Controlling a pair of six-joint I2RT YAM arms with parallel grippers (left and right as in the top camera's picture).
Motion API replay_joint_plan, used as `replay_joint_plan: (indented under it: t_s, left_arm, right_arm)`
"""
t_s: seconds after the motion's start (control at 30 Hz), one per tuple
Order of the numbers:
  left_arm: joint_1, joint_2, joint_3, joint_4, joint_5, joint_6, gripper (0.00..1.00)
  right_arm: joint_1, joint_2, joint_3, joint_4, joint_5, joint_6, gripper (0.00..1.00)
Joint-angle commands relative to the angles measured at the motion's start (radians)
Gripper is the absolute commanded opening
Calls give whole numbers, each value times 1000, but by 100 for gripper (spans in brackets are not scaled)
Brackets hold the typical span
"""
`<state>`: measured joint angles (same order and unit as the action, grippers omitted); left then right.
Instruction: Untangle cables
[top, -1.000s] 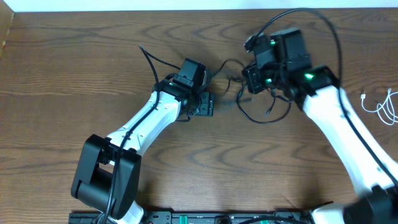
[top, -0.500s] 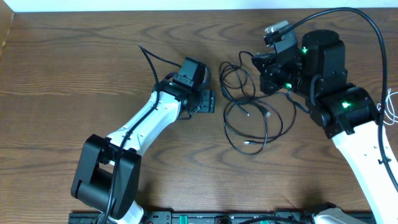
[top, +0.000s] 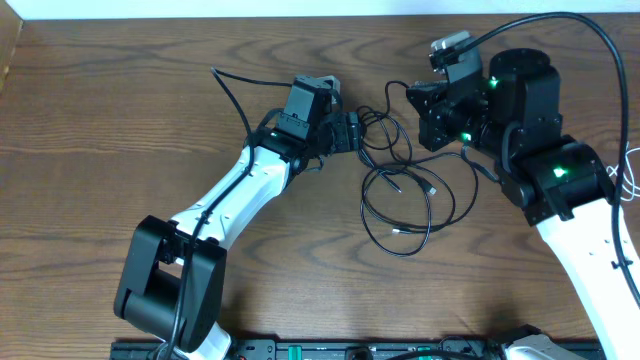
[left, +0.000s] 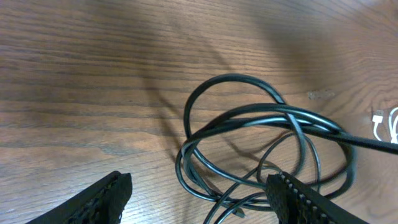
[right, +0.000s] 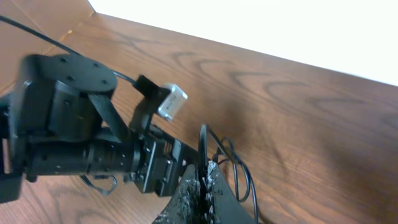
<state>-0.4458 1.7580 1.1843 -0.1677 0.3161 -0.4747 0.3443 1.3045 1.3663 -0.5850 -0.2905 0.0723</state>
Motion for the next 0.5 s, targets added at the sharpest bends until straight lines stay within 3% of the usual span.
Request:
replay_joint_plan:
  t_s: [0.0,0.33,0.4,0.47]
  left_arm:
    - [4,25,-2,12,39,-16,74]
    - [-6,72,-2,93,148,-5,73]
    - [-5,72,-2,100,148,-6,64]
    - [-5,72,-2,102,148,-6,48]
  right_arm:
    - [-5,-60,18,22,4,50,1]
    - [-5,-118,18,45,-8,170,1]
    - [-5,-123,18,46,-8,171,1]
    - [-5,-126,18,46,-8,180,1]
